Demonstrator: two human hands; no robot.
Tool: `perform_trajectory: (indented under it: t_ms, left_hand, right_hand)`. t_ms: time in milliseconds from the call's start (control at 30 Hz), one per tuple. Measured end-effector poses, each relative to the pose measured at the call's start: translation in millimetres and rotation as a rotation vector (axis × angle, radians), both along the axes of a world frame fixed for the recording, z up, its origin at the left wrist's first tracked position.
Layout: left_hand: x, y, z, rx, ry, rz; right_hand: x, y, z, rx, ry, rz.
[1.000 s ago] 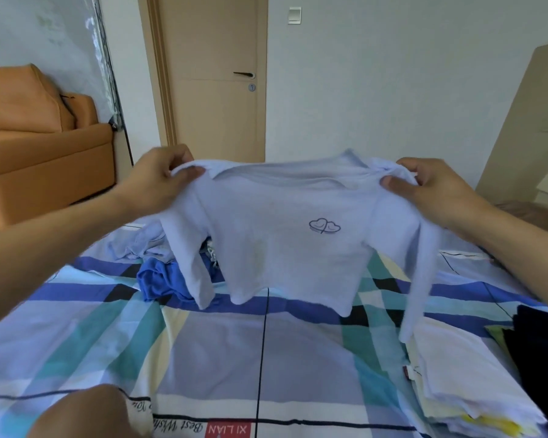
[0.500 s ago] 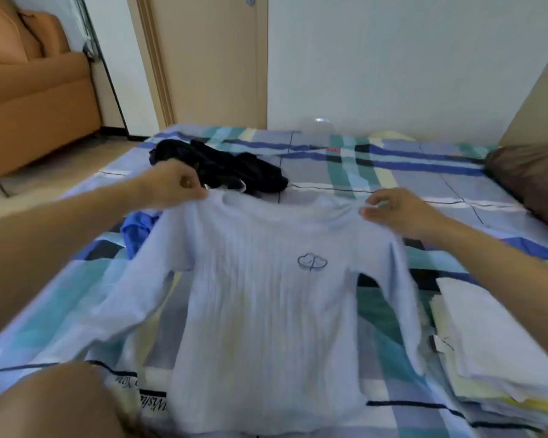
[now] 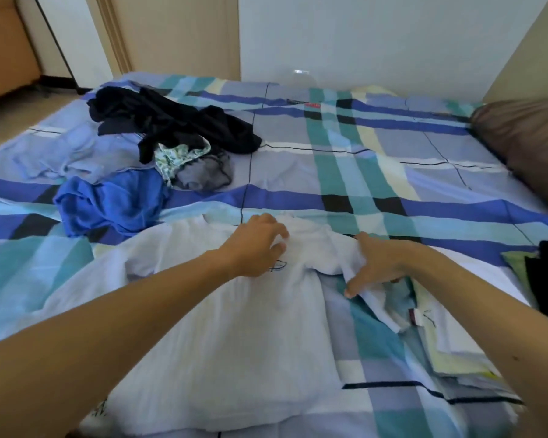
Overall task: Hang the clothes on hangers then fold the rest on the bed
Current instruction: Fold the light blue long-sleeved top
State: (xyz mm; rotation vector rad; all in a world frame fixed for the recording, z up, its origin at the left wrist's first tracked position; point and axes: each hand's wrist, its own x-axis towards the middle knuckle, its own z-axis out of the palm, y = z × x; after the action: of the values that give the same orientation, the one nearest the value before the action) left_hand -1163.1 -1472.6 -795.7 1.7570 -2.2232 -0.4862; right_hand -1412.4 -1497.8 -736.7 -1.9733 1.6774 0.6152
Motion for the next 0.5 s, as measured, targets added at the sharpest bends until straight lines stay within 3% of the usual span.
perform_trajectory:
  t_ms: [100,200,367,500]
  left_hand:
    - [-16.4,-26.4,-5.5,-0.019,0.057,0.174]
    - [-26.0,-52.4,-3.7,0.095,0.233,0.344]
    - [-28.3,-84.2,2.5,0.269,0.352,0.447]
    - [-24.1,-99.8,7.8,0.133,0.506,0.47]
  right_hand:
    - [-0.2,6.1,-7.2,0.01,0.038,0.04]
    - [-10.6,4.6,-11.0,-0.052,0.041,0.067]
    - [-48.3,-15.6,9.9,-0.163,-0.149,-0.031]
    - [-83.9,-28.0,29.4,-0.305,-0.347,-0.215]
